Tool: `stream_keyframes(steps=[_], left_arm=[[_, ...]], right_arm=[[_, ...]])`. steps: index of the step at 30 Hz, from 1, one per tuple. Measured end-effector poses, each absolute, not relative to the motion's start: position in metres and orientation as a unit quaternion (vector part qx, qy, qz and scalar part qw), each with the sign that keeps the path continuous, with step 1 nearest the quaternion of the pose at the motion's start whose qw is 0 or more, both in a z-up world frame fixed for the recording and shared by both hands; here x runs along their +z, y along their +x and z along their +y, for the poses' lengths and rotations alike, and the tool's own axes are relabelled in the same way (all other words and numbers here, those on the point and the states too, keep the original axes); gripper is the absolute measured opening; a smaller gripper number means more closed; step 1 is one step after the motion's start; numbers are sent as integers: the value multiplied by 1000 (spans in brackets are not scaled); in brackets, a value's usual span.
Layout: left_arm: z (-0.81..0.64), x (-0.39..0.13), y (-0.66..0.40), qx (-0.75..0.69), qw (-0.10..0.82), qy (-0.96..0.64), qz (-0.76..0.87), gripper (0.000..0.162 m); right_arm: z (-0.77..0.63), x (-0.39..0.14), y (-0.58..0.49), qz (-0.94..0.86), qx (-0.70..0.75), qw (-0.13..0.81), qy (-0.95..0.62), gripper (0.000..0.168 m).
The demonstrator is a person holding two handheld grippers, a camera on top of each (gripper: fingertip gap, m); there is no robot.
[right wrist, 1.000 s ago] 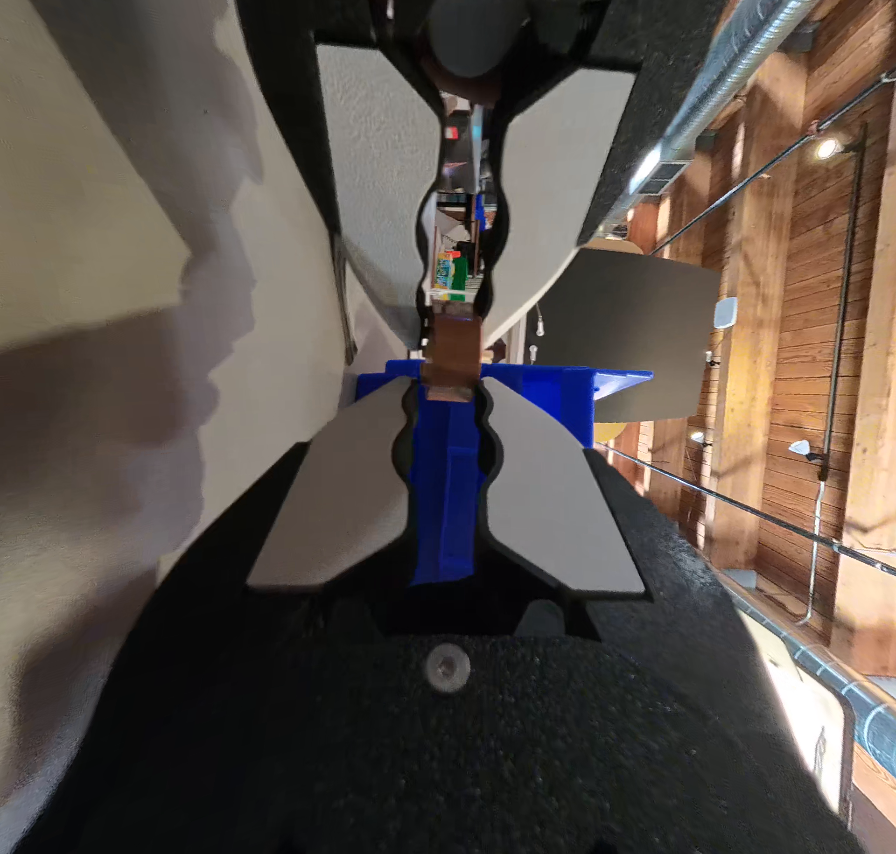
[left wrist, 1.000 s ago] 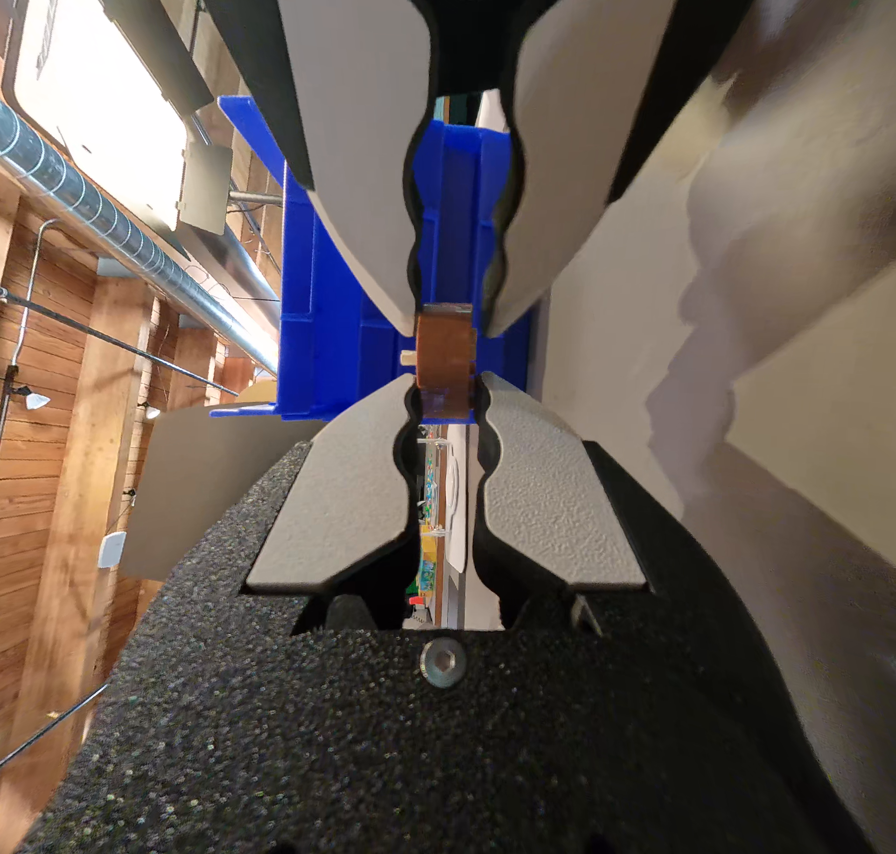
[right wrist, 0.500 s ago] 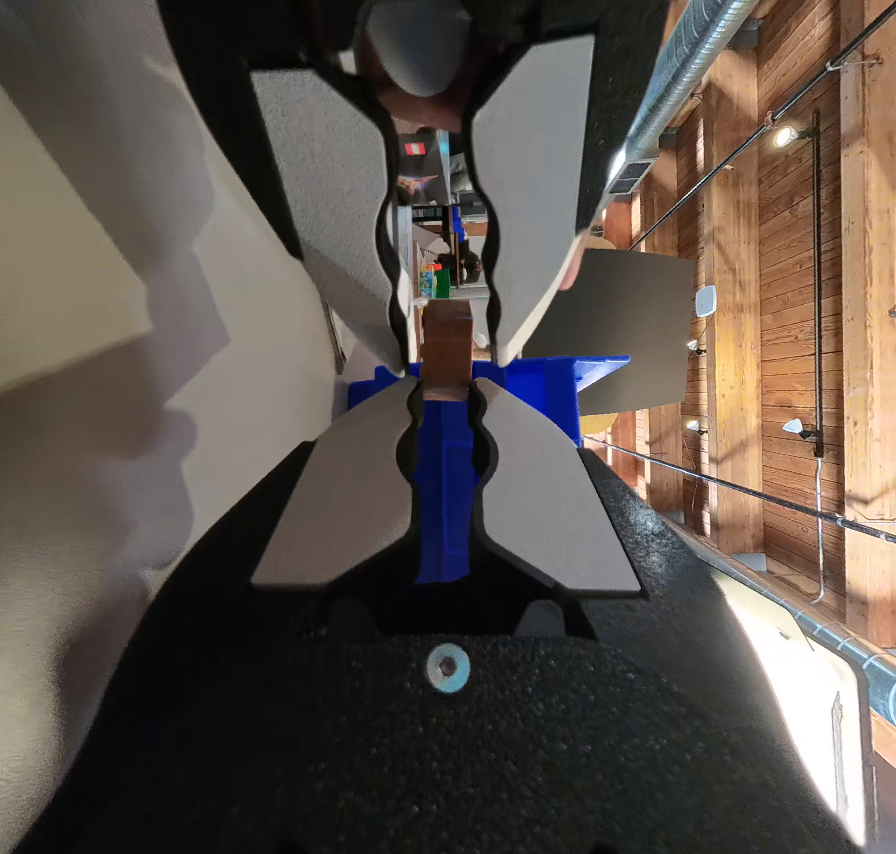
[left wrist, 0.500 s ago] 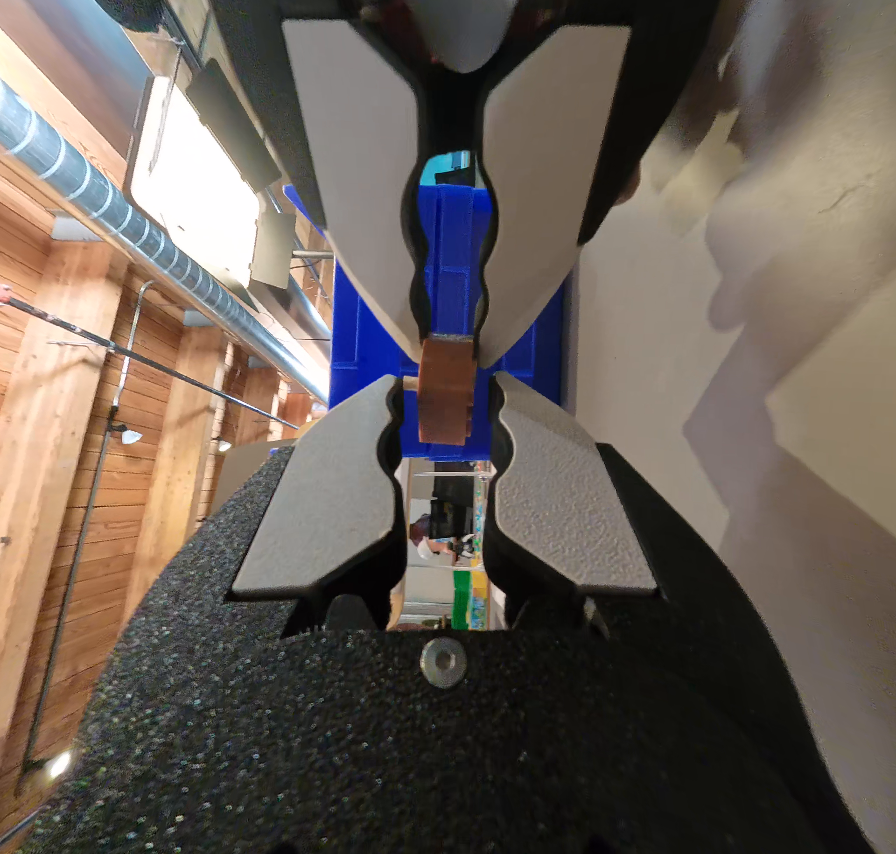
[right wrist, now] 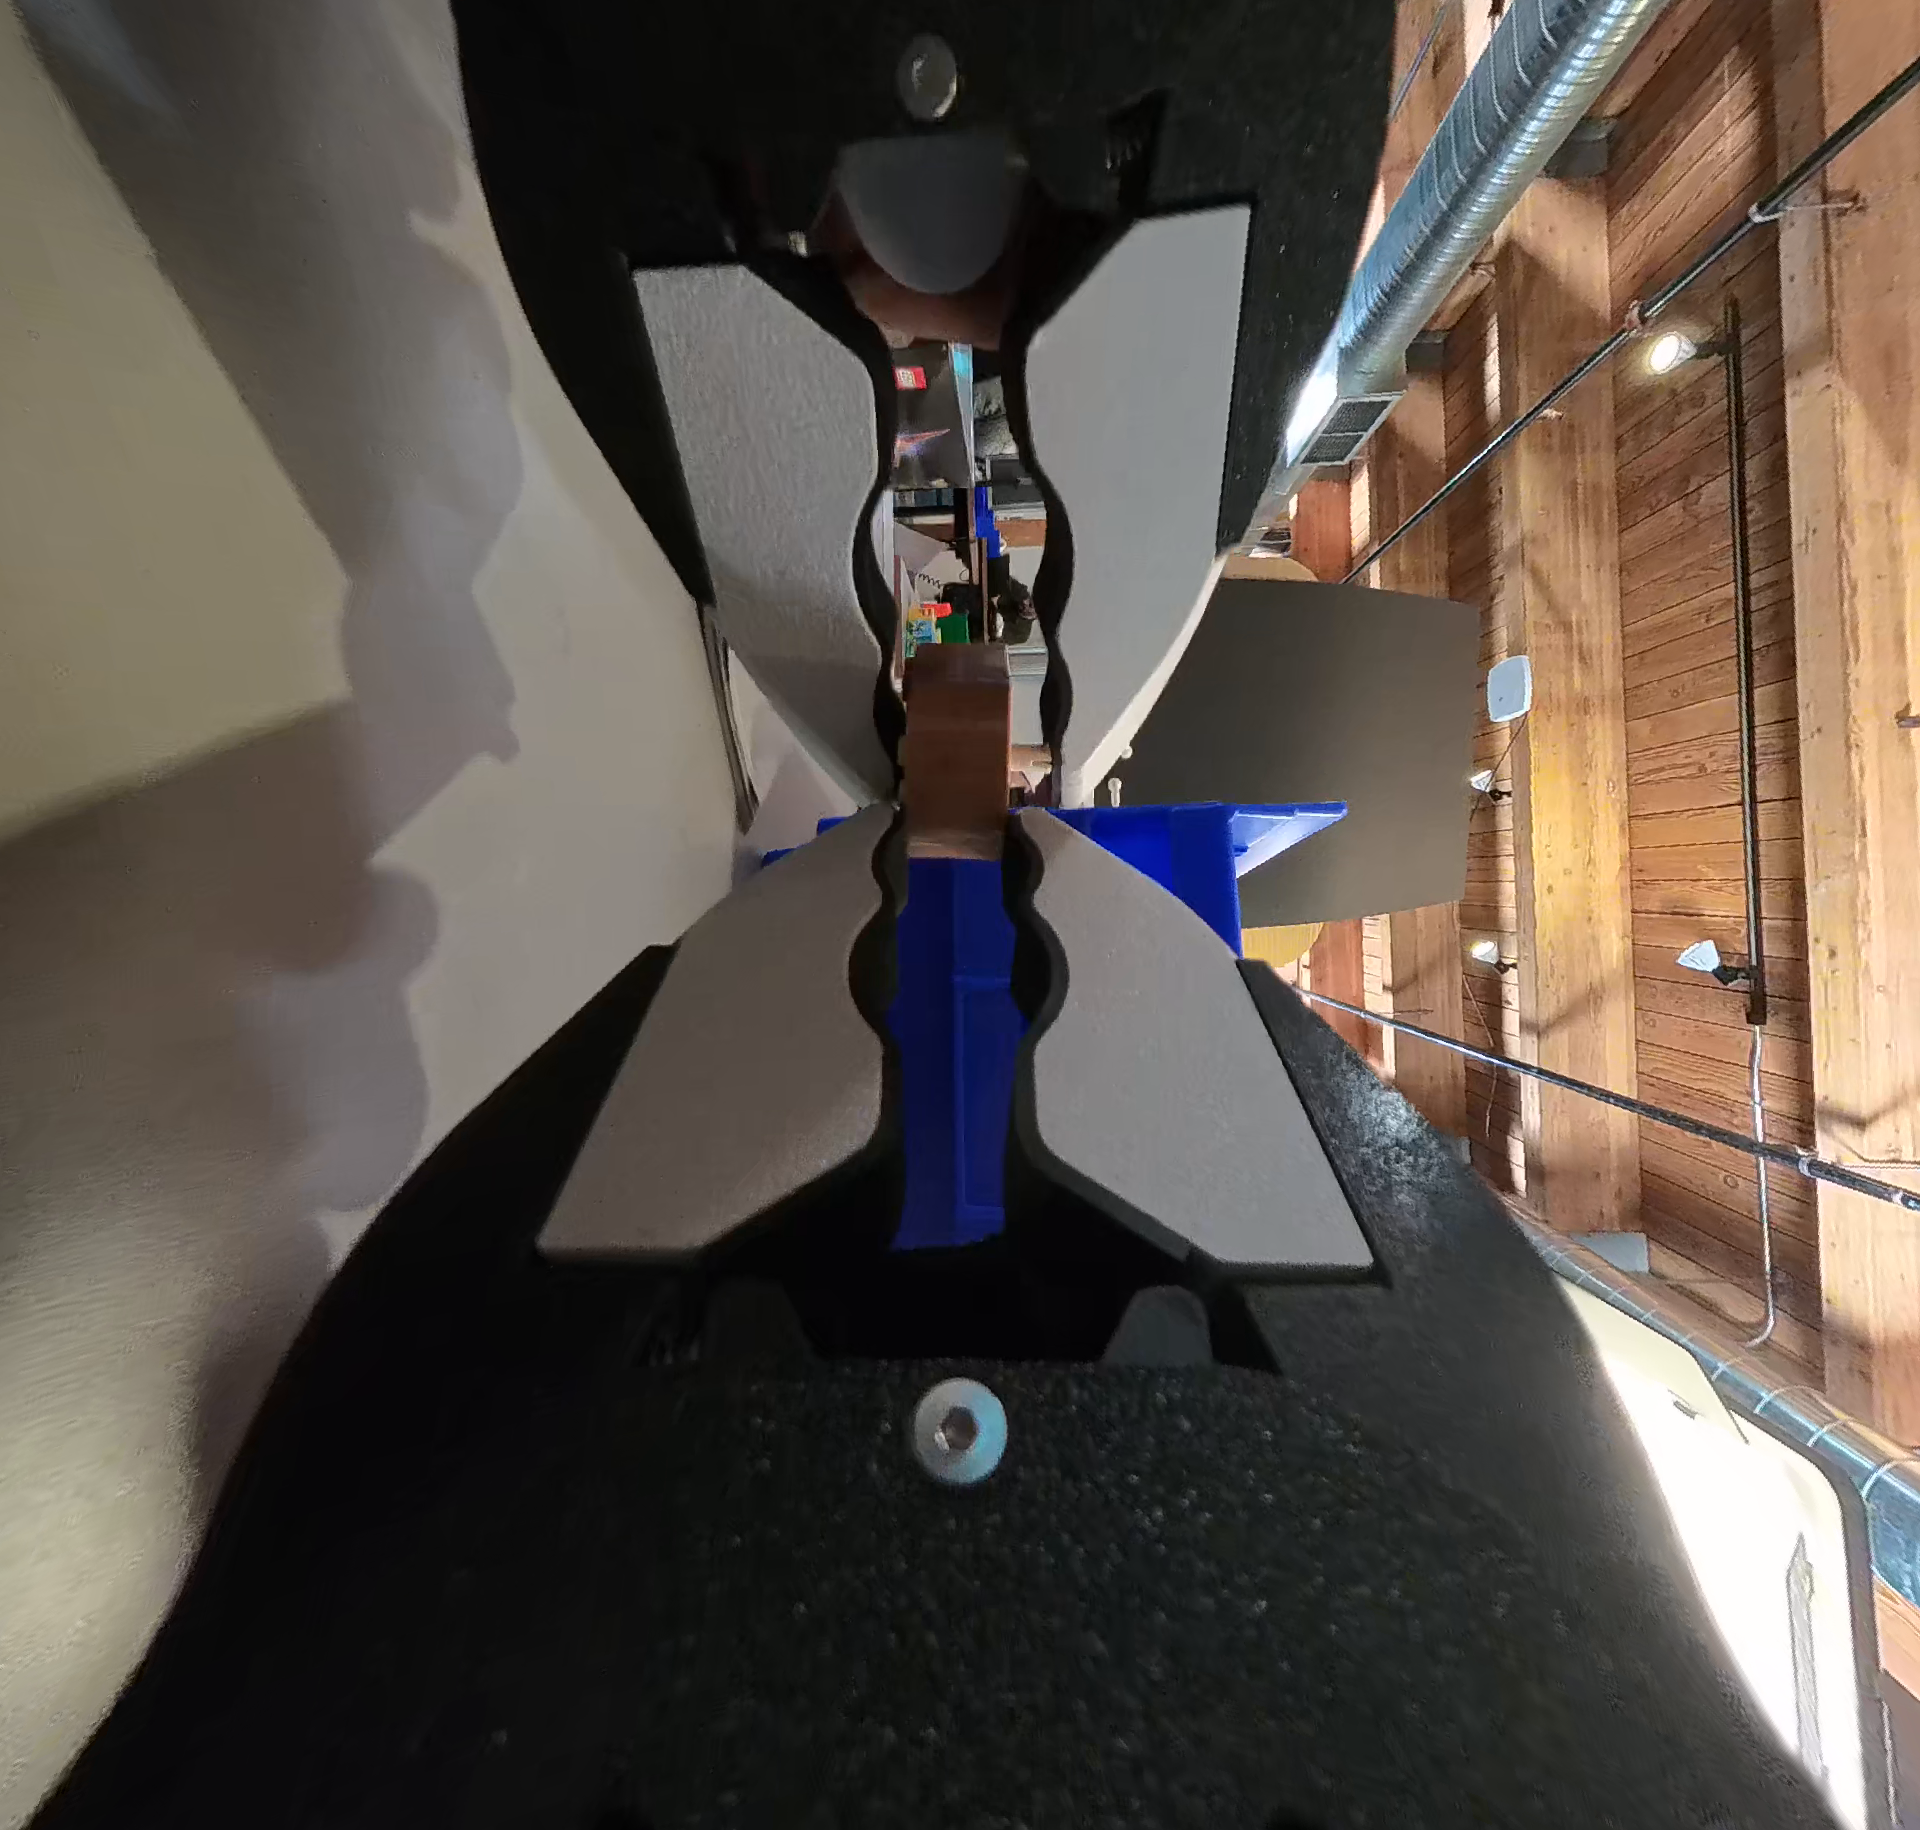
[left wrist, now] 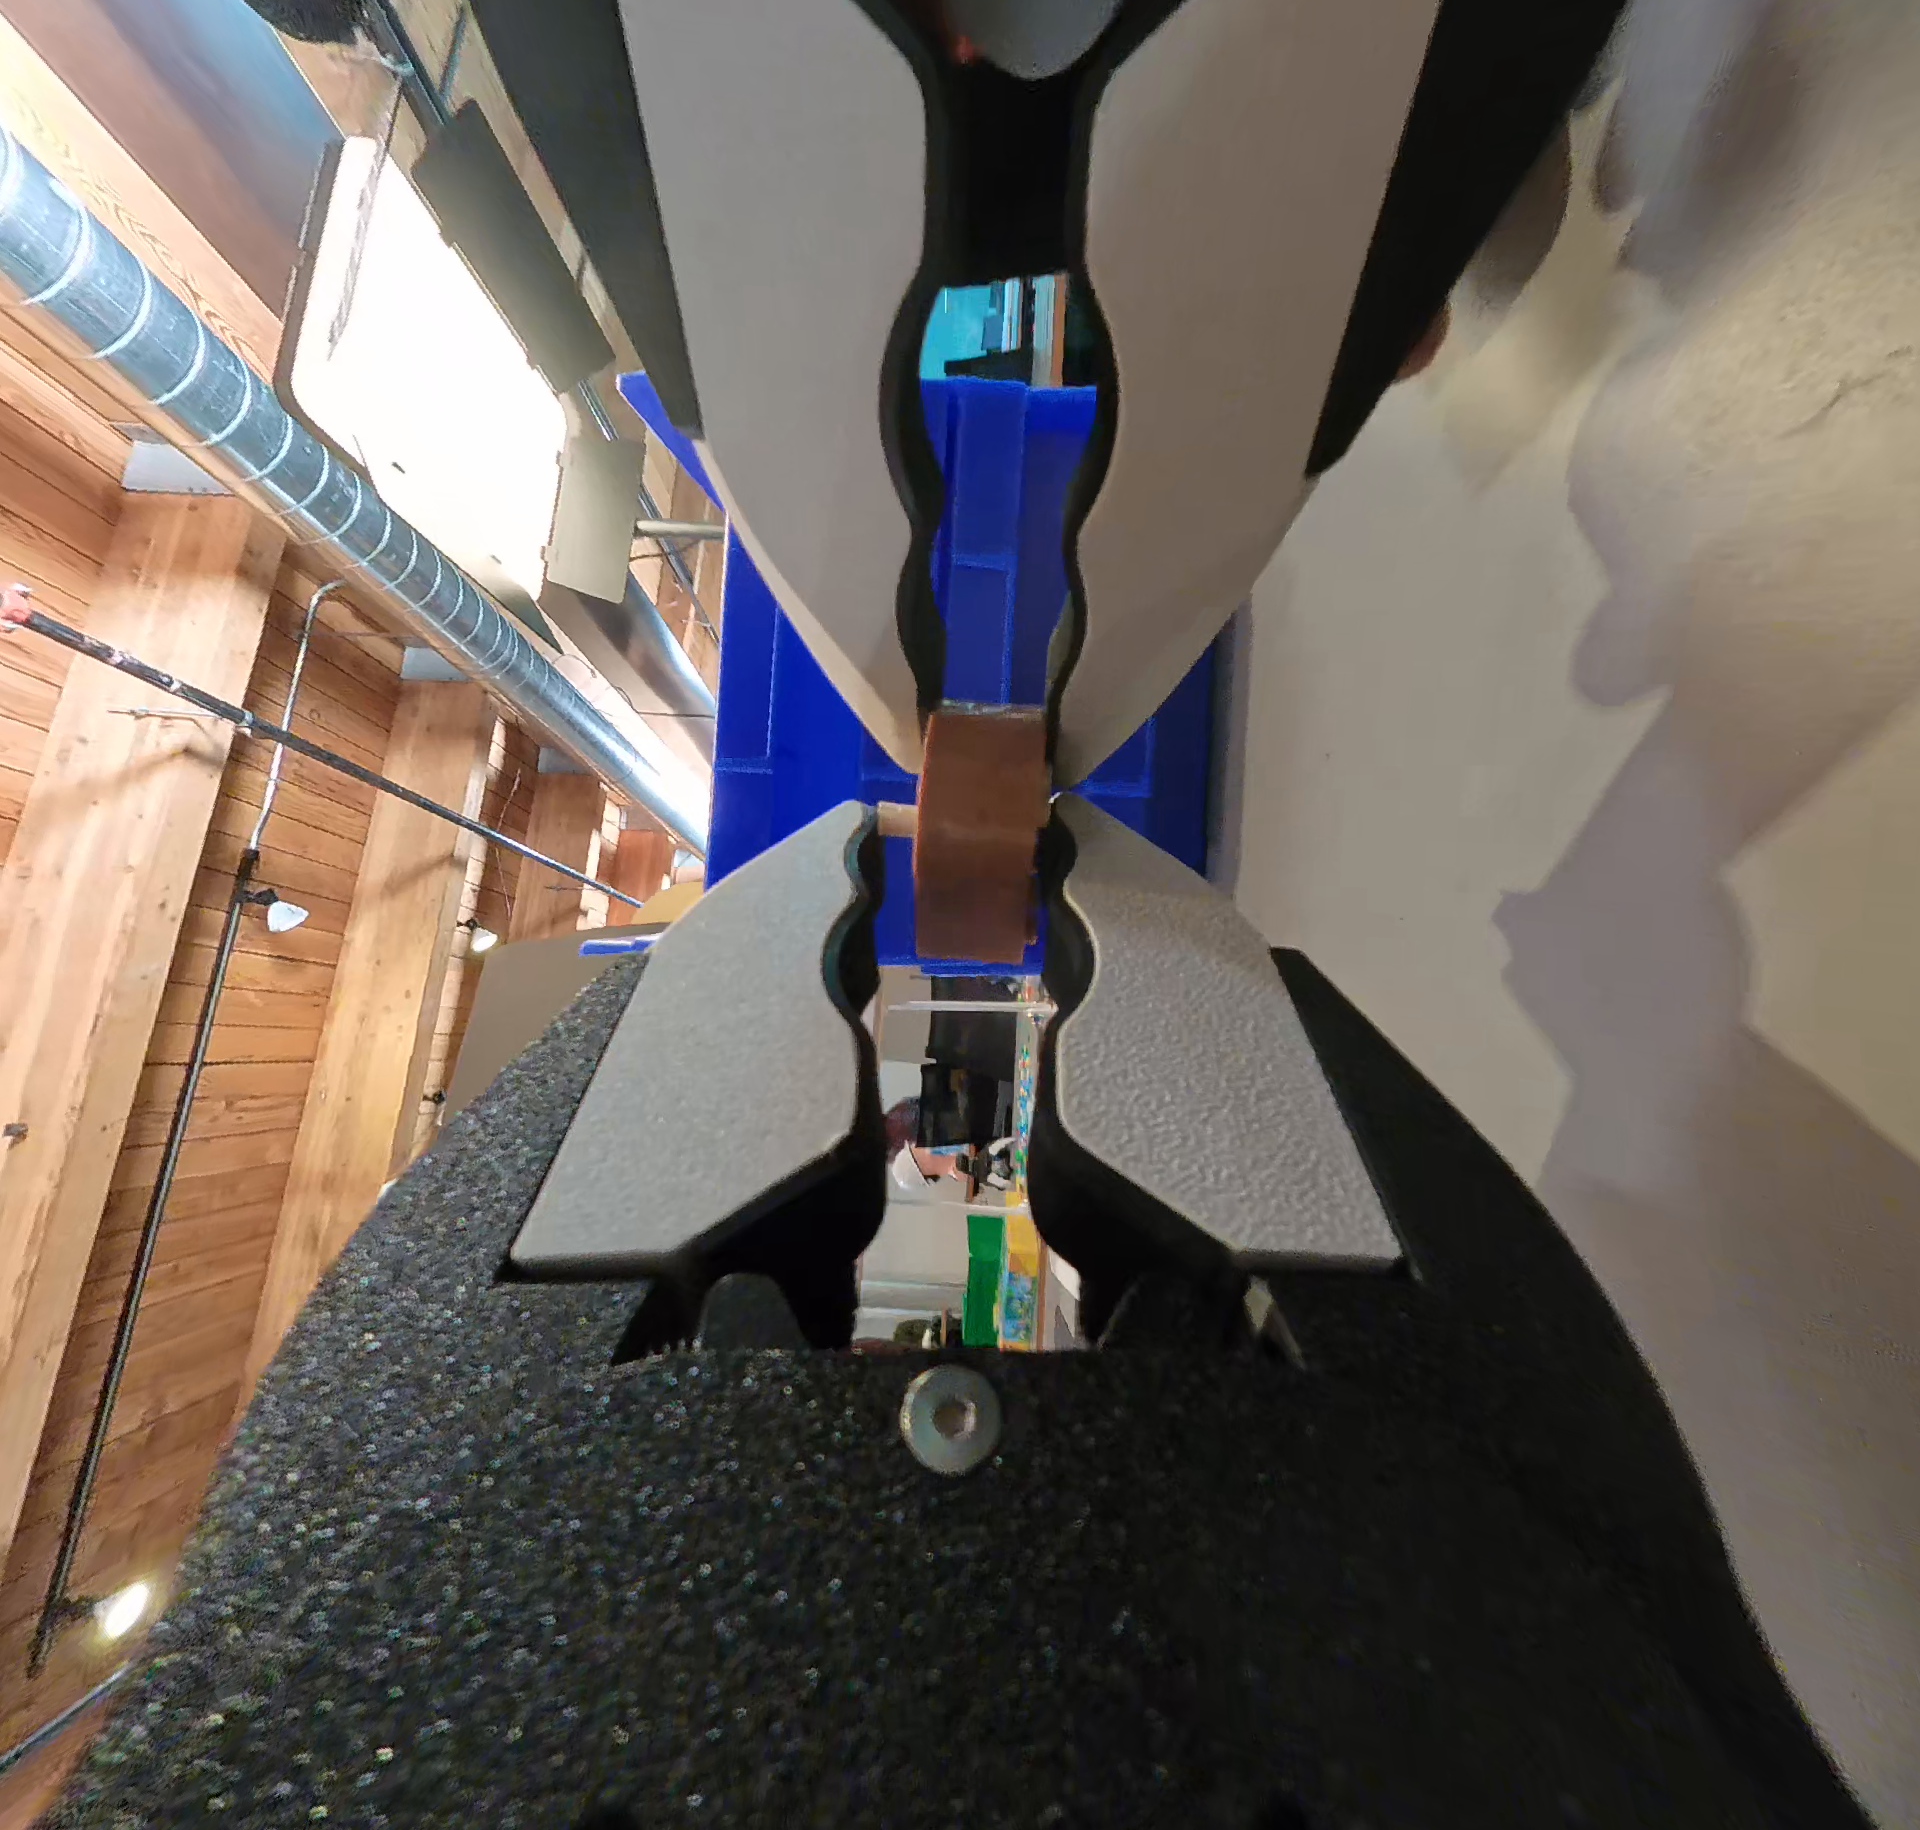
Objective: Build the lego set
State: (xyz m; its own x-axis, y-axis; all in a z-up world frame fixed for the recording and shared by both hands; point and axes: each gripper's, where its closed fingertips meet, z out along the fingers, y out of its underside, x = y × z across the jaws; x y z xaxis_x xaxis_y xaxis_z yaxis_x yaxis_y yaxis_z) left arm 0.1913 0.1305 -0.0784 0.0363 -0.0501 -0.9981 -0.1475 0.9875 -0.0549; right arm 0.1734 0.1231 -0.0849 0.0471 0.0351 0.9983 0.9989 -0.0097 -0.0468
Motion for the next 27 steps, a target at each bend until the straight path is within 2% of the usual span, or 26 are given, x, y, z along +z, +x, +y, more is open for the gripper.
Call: stream_keyframes(steps=[27], left_arm=[[127, -84, 195, -3, 701, -77, 709, 27]], right_arm=[[115, -90, 173, -511, -490, 490, -509, 16]])
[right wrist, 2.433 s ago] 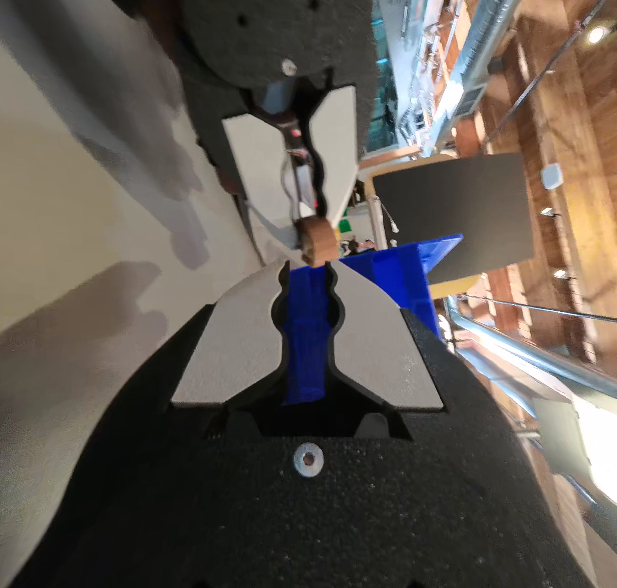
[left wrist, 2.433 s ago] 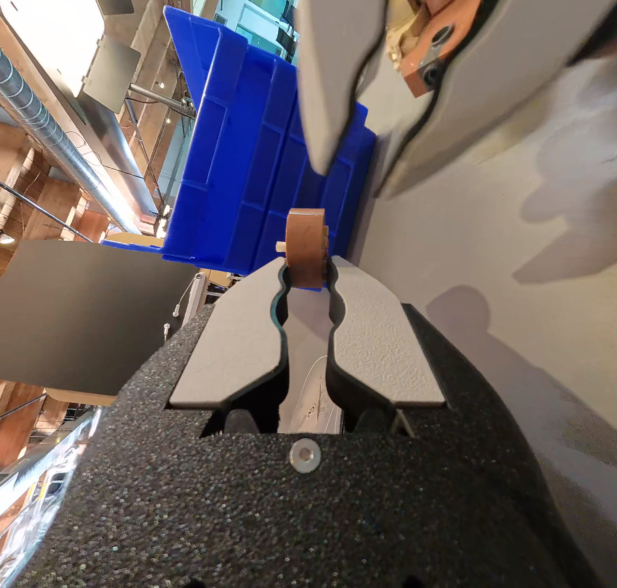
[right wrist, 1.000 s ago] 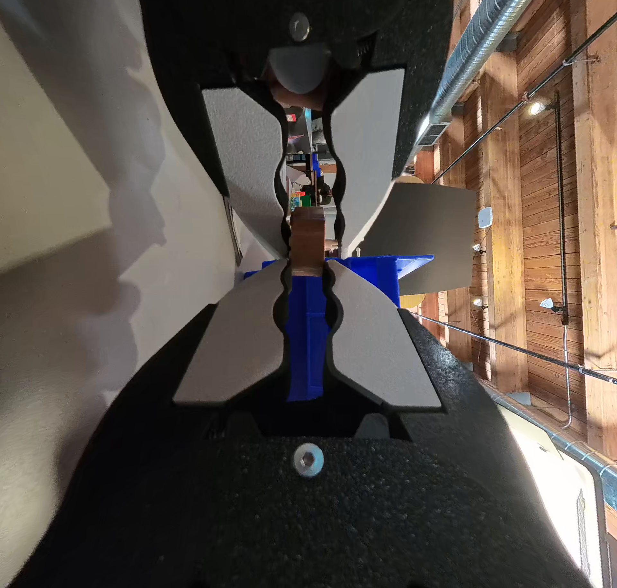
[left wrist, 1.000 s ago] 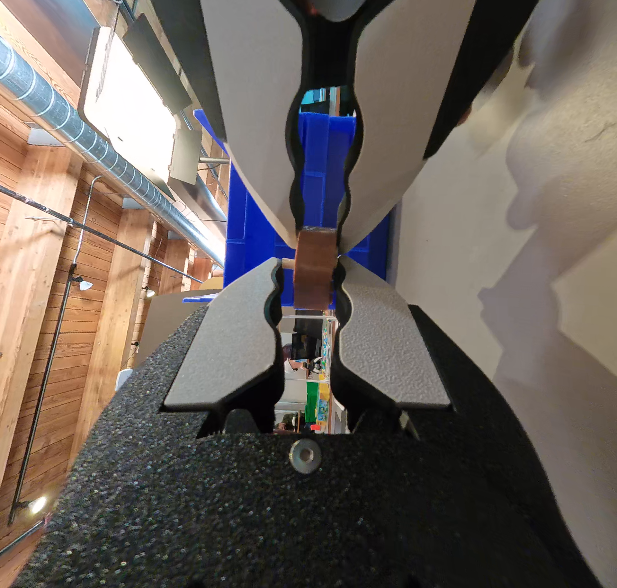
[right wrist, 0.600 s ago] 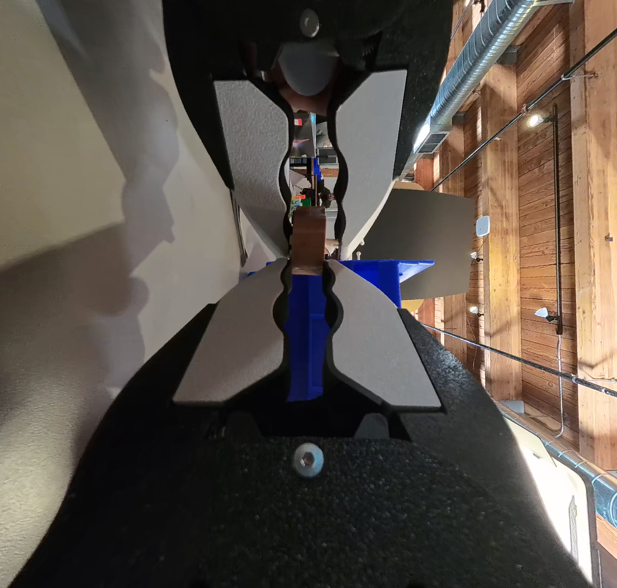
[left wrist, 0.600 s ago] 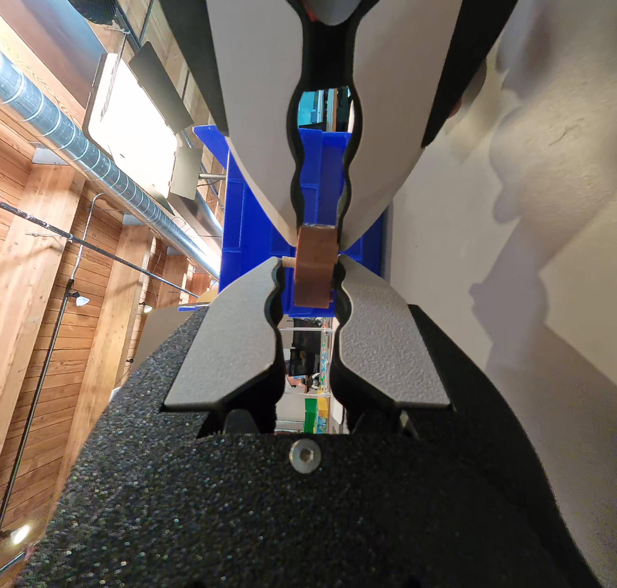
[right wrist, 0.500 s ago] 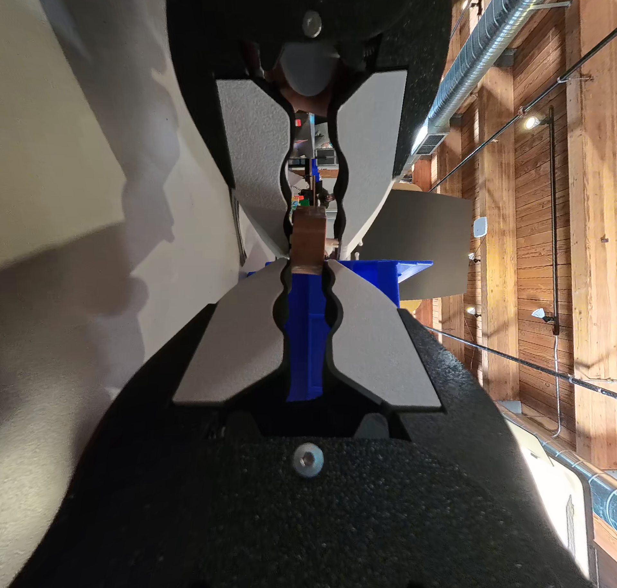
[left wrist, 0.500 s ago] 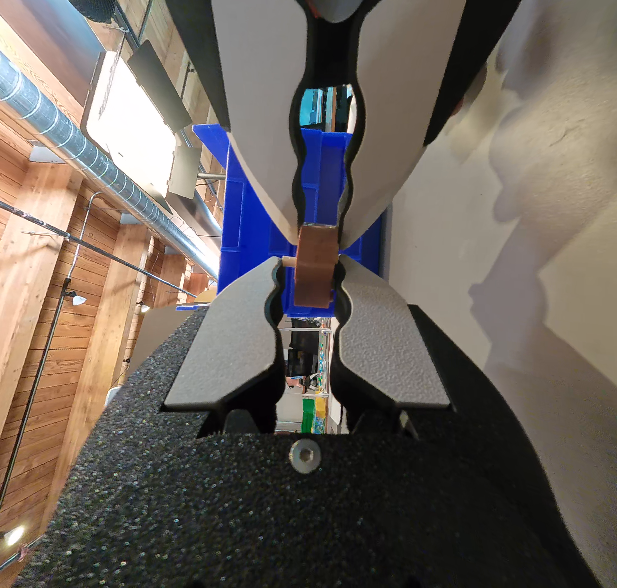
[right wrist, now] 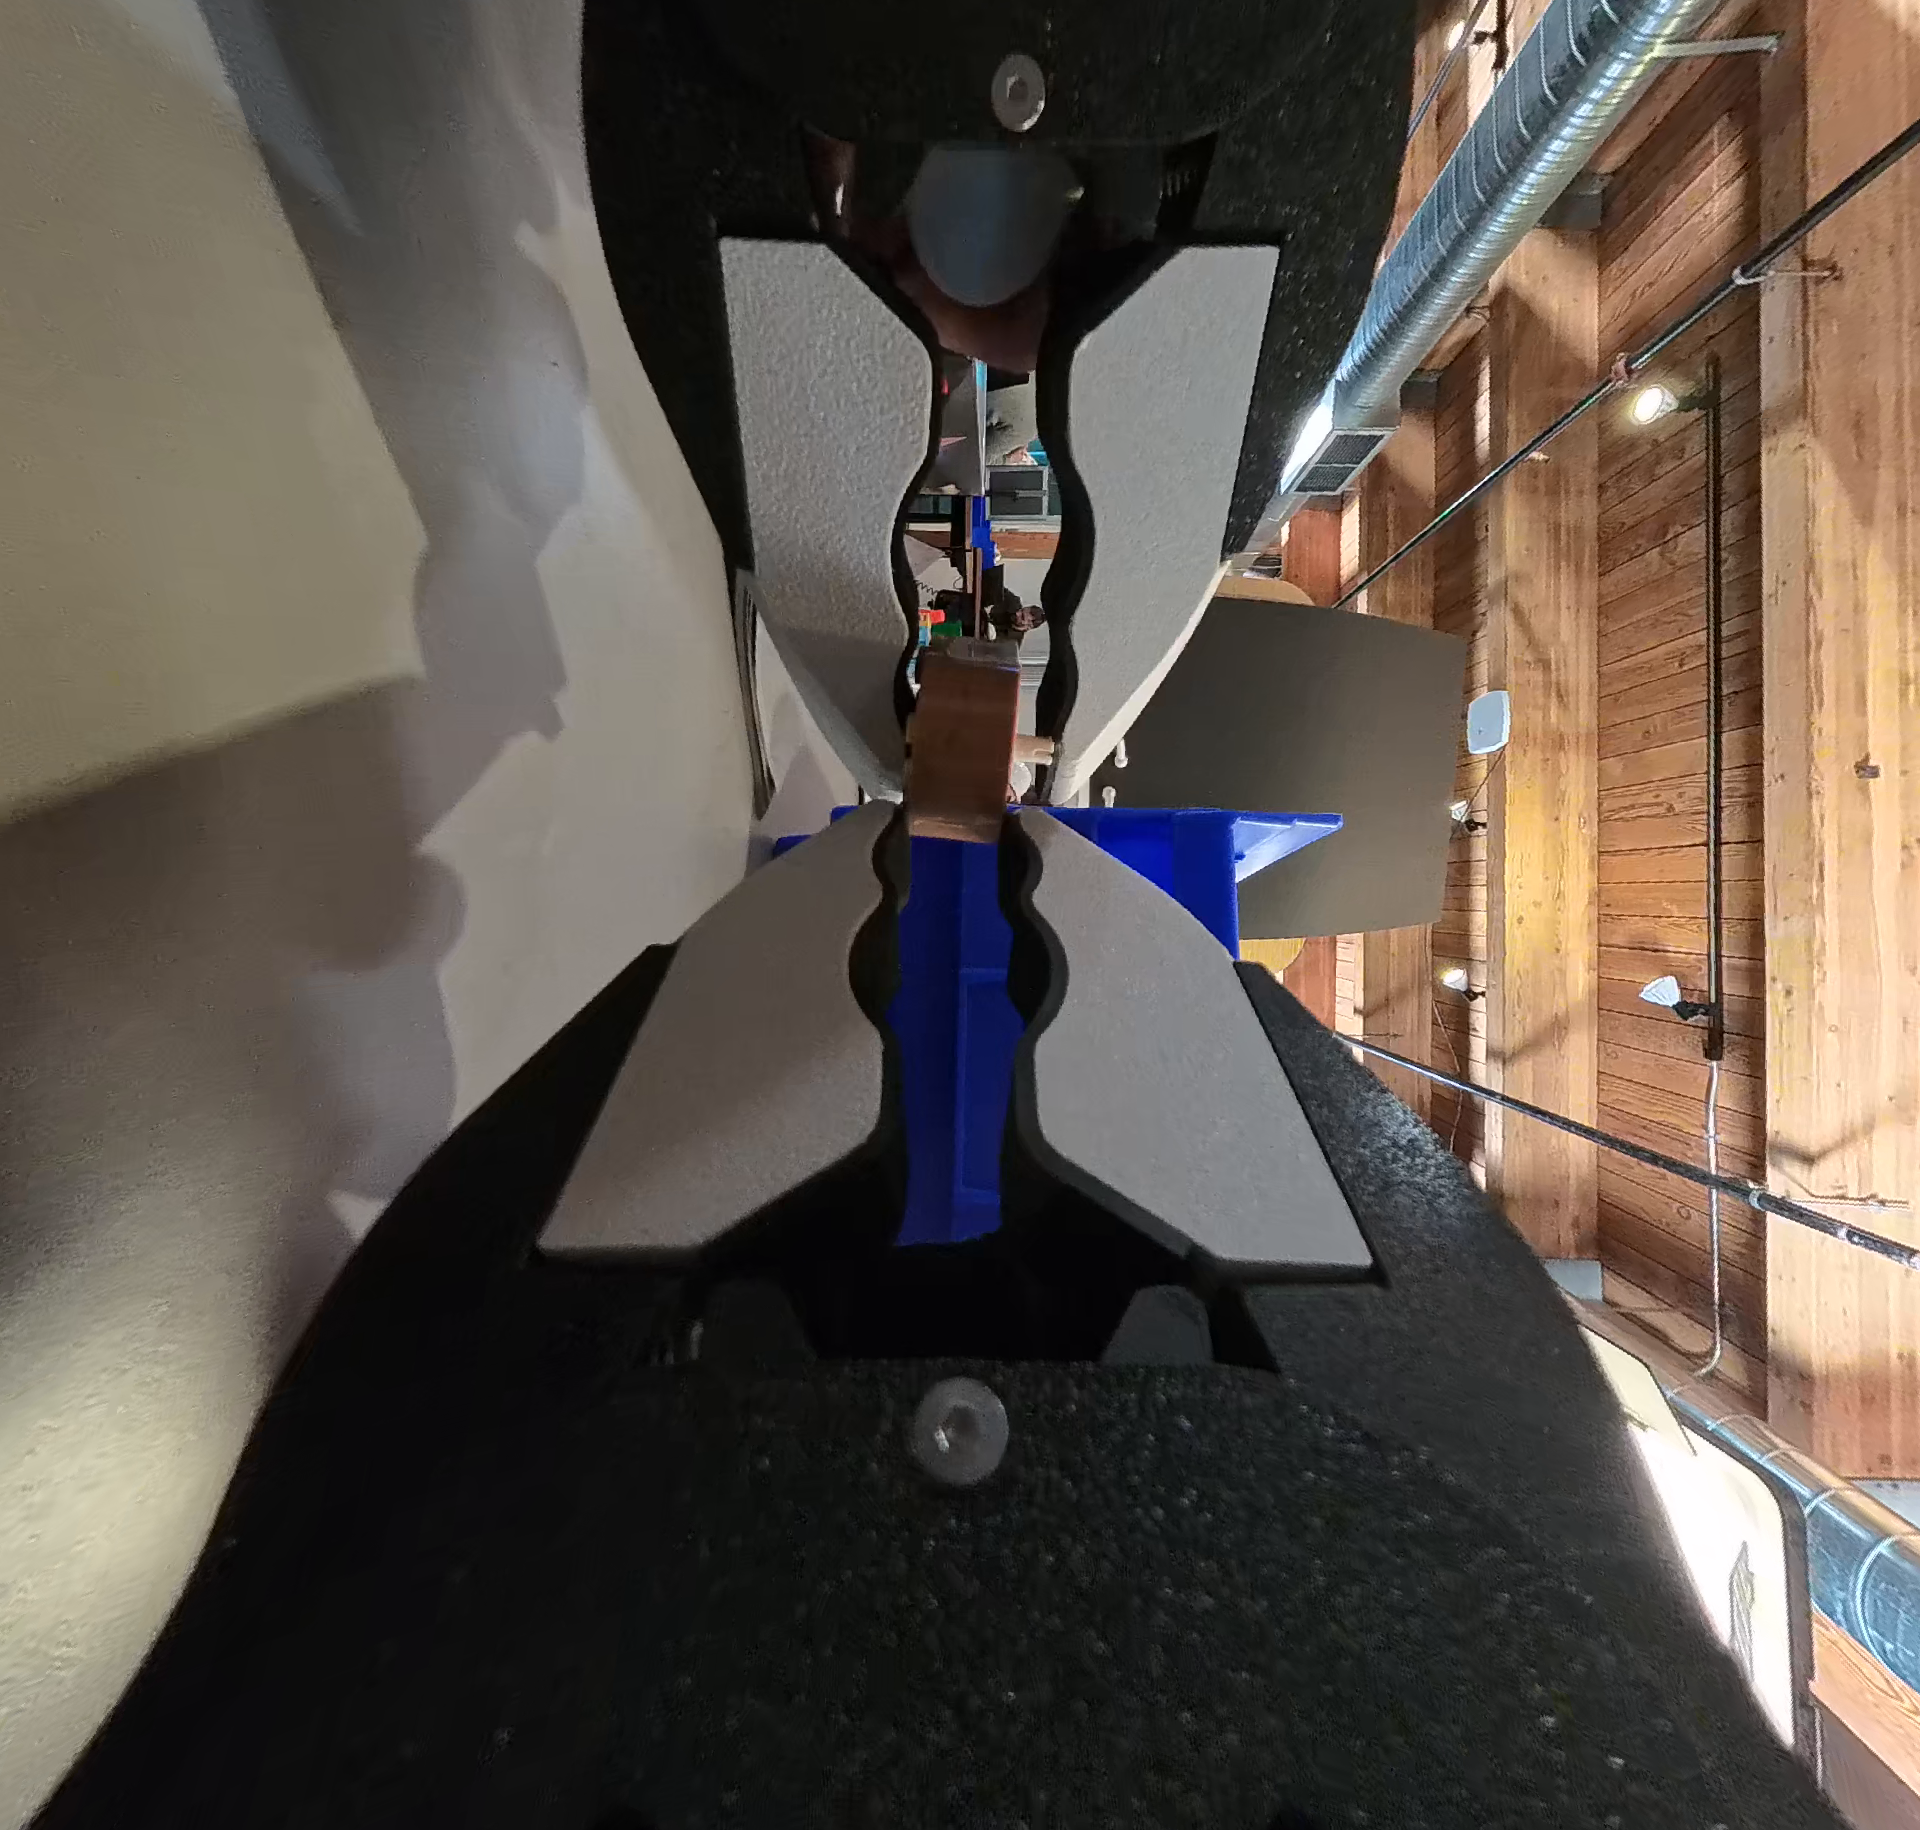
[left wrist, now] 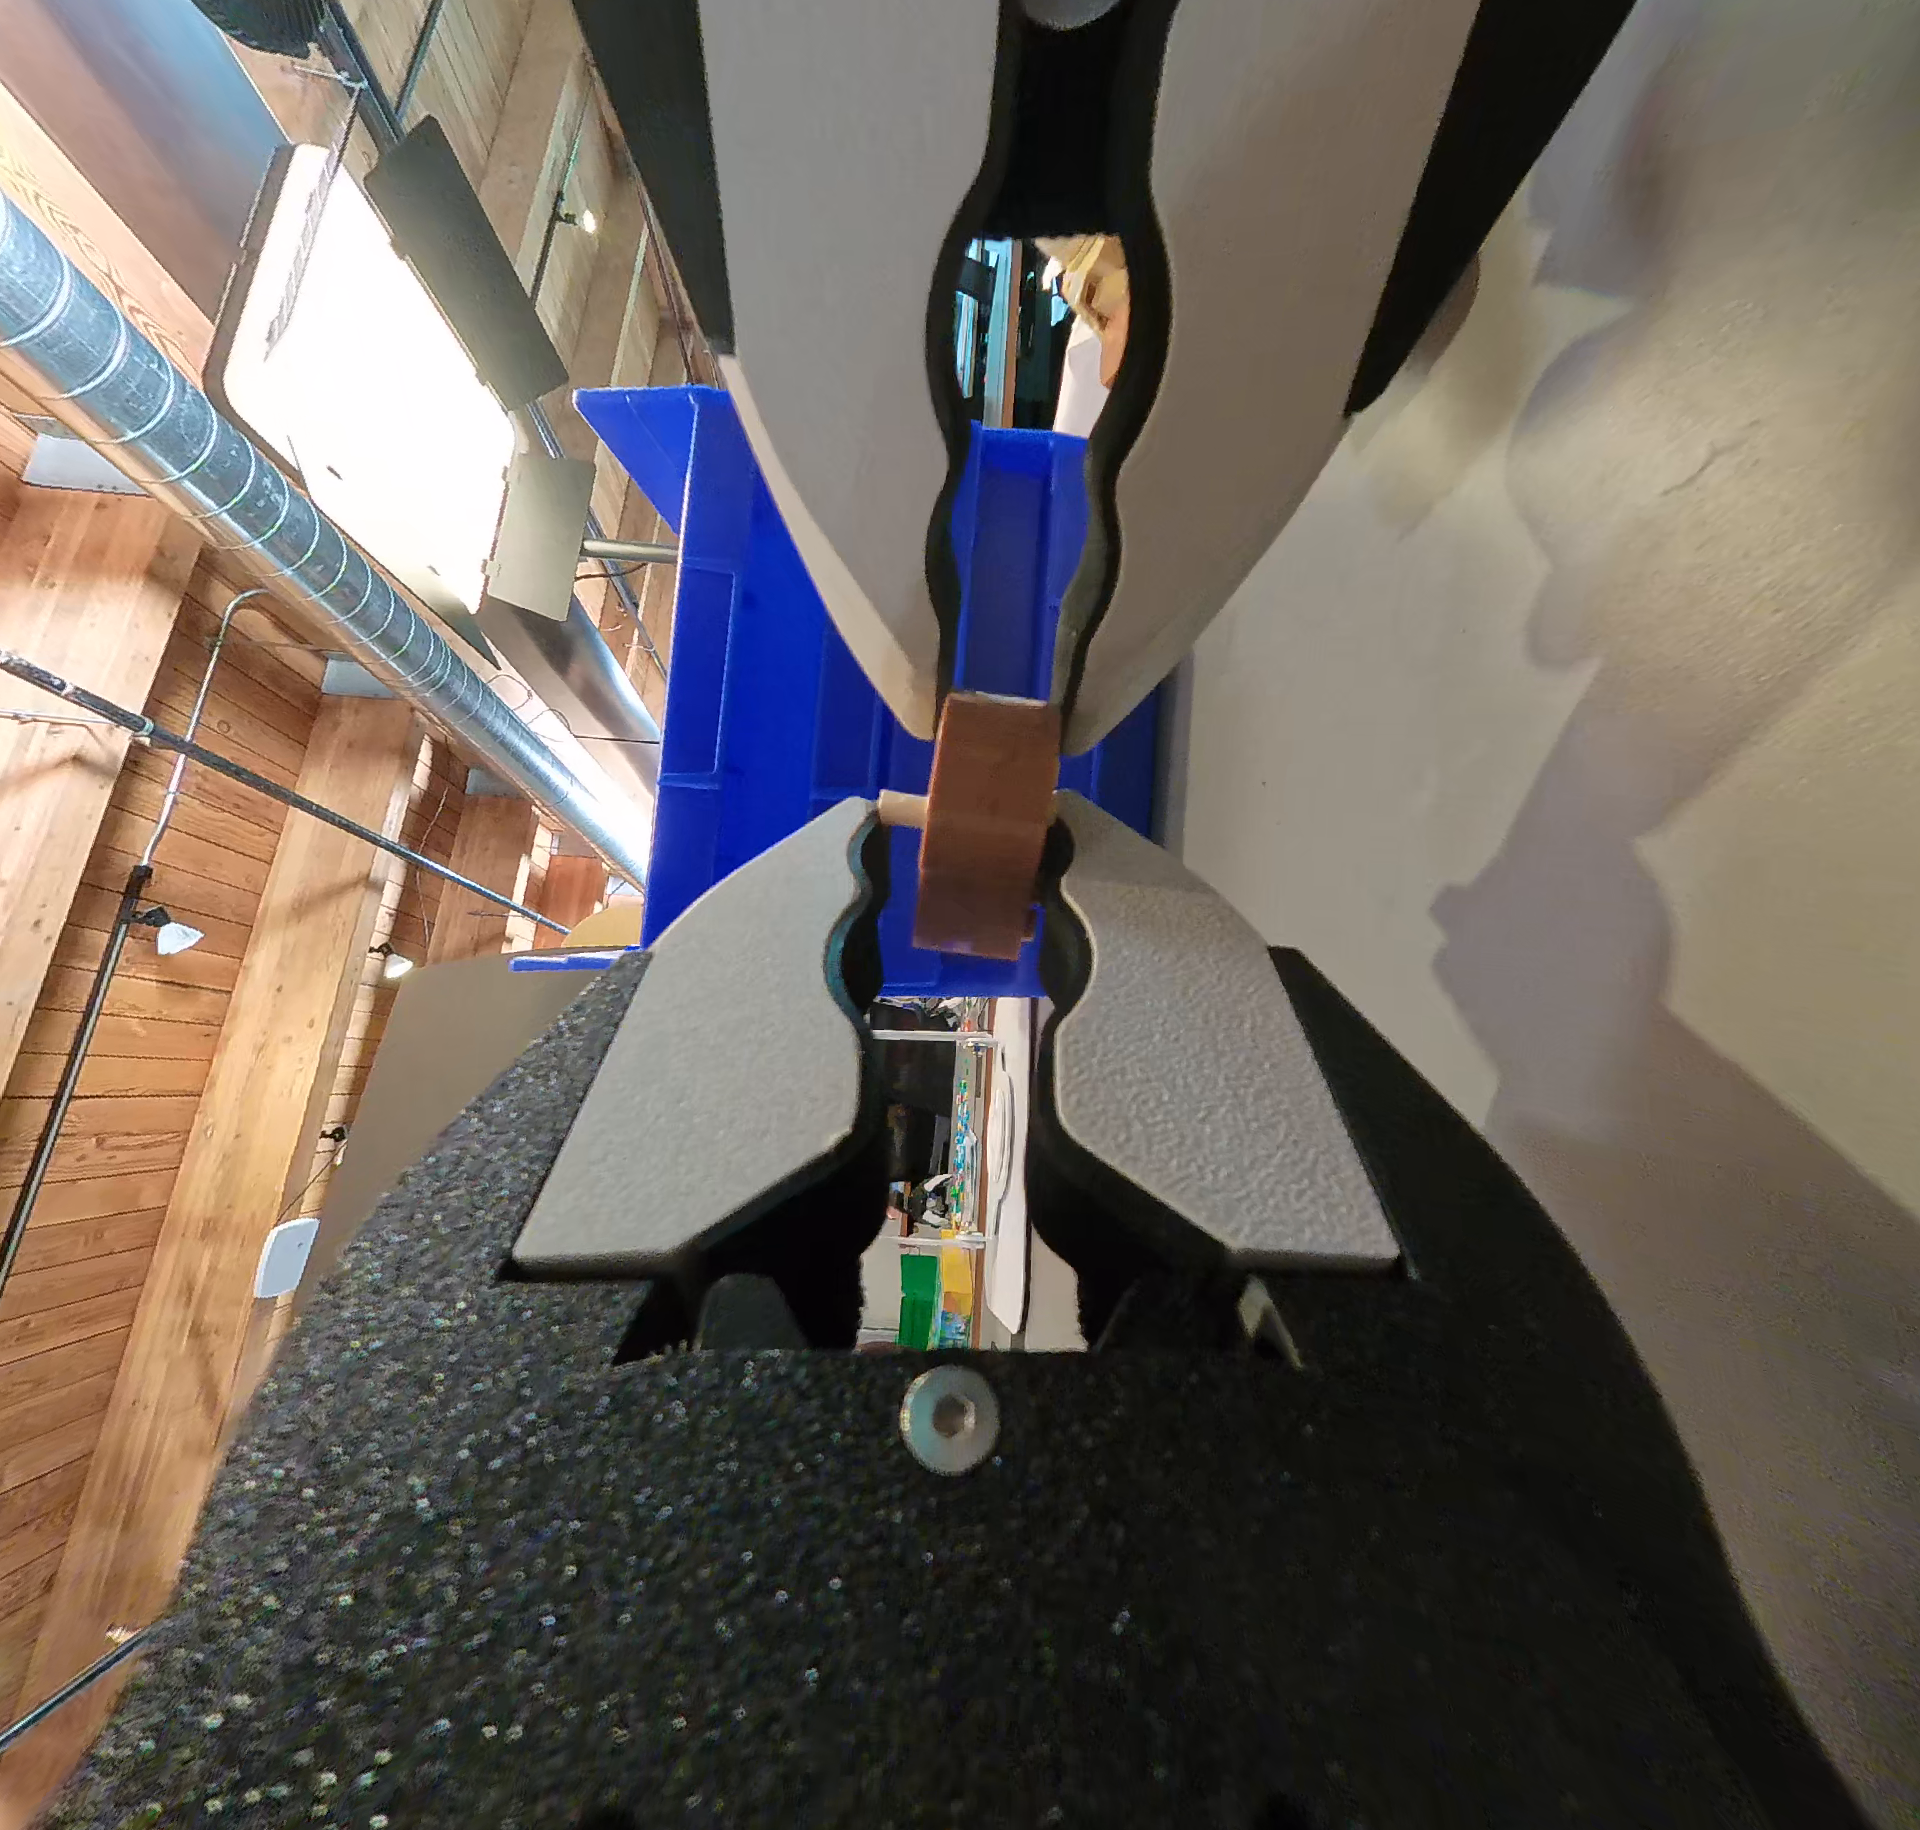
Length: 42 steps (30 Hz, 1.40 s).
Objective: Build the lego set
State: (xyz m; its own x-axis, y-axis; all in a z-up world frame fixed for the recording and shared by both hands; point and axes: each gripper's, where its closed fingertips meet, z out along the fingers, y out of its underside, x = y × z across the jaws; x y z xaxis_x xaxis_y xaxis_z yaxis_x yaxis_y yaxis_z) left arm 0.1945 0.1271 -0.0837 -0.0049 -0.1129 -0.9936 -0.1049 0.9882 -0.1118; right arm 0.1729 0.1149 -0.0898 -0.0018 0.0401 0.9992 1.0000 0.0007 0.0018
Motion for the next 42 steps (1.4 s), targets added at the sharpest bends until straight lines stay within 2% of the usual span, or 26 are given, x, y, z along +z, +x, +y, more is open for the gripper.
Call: stream_keyframes(steps=[17, 21, 26, 32, 35, 42], left_arm=[[133, -72, 199, 54, 714, -122, 688, 27], [120, -73, 196, 25, 705, -95, 702, 27], [119, -71, 195, 14, 703, -99, 704, 27], [119, -71, 196, 32, 707, -92, 700, 27], [119, -70, 195, 35, 711, -77, 698, 27], [117, -72, 193, 8, 704, -64, 707, 26]], right_arm=[[122, -78, 184, -448, -539, 493, -515, 18], [123, -80, 186, -454, -530, 488, -524, 27], [122, -80, 183, -466, -532, 489, -511, 29], [122, -80, 185, -466, -541, 479, -511, 27], [120, -77, 185, -468, -544, 481, -504, 18], [116, -77, 183, -483, -534, 486, -496, 18]])
